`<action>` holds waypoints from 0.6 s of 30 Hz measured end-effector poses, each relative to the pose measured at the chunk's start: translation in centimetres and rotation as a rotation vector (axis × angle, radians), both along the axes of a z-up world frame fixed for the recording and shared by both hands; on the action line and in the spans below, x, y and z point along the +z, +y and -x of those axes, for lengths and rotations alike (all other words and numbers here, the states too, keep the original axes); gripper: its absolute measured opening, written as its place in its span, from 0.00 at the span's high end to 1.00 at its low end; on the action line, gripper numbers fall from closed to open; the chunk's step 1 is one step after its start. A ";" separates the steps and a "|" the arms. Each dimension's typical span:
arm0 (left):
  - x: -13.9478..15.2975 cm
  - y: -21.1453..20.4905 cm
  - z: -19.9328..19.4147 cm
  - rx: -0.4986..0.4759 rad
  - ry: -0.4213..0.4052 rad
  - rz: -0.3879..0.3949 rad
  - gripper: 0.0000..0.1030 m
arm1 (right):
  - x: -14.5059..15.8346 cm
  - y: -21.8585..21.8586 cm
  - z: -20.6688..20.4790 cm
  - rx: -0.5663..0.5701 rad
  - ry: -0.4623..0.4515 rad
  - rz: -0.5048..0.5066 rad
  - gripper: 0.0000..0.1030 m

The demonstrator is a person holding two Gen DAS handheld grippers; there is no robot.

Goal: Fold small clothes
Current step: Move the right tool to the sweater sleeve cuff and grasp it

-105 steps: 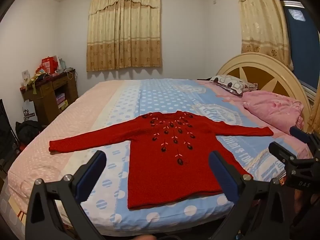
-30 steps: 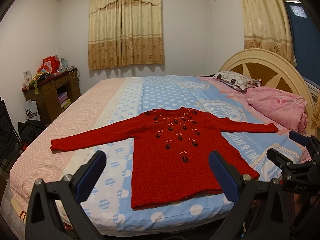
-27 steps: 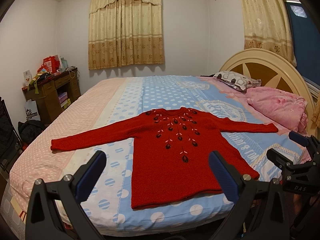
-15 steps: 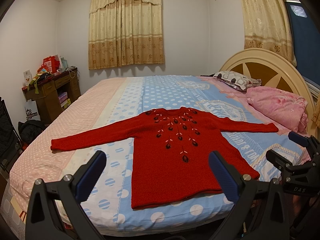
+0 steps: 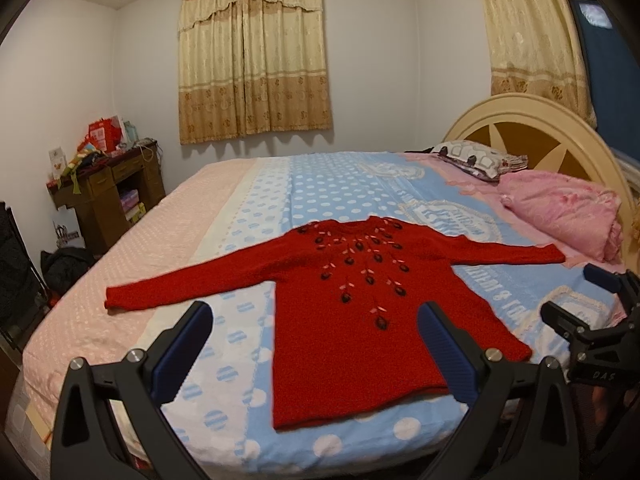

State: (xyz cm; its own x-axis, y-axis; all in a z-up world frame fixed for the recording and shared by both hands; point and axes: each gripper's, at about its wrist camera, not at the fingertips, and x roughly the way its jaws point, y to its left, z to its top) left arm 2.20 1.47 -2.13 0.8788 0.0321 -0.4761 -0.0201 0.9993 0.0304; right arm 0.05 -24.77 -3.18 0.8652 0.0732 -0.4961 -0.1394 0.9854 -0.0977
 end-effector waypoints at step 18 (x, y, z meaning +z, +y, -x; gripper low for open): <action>-4.1 -1.4 -14.9 -0.023 0.138 -0.065 0.00 | -6.1 -8.7 -12.7 -0.205 0.211 0.070 0.01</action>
State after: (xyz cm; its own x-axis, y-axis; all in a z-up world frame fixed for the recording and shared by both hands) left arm 17.06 0.04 -6.19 0.8061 0.0471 -0.5899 0.0117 0.9954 0.0956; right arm 12.73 -33.50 -9.31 0.7354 -0.1330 -0.6645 0.0369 0.9870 -0.1567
